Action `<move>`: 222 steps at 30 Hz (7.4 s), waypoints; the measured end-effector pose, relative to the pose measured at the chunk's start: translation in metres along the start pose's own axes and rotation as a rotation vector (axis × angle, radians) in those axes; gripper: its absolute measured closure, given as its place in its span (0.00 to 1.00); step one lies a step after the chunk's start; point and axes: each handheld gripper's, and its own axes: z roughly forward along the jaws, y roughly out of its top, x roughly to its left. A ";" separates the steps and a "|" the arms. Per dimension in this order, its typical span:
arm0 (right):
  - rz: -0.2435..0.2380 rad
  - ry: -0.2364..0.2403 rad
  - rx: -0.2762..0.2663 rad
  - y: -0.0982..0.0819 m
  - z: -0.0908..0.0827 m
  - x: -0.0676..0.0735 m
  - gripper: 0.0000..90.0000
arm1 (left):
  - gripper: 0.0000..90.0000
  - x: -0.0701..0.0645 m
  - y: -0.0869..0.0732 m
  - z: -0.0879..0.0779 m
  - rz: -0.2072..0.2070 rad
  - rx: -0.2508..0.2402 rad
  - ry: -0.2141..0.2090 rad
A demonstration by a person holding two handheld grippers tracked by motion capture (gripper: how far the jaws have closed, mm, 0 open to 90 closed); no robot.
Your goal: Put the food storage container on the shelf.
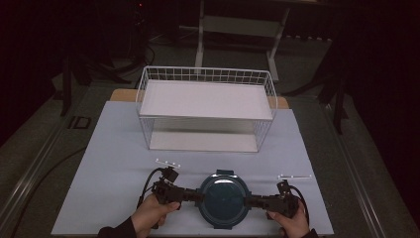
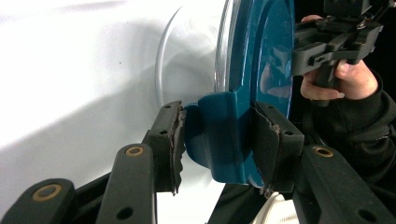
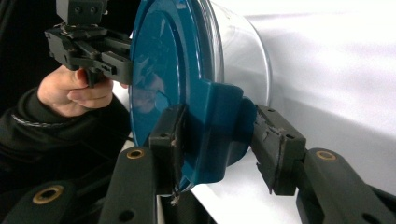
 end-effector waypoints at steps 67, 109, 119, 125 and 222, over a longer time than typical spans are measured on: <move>-0.312 -0.076 -0.241 0.124 0.056 -0.009 0.63 | 0.62 0.050 0.077 -0.042 0.199 -0.375 0.228; -0.291 -0.236 -0.308 0.143 0.088 -0.030 0.56 | 0.52 0.085 0.097 -0.024 0.158 -0.474 0.364; -0.347 -0.300 -0.308 0.133 0.081 -0.013 0.45 | 0.17 0.061 0.084 -0.024 0.303 -0.398 0.304; -0.403 -0.329 -0.288 0.121 0.073 0.002 0.45 | 0.01 0.044 0.070 -0.029 0.354 -0.361 0.280; -0.519 -0.325 -0.173 0.105 0.126 0.033 0.51 | 0.01 0.013 -0.002 -0.047 0.470 -0.364 0.295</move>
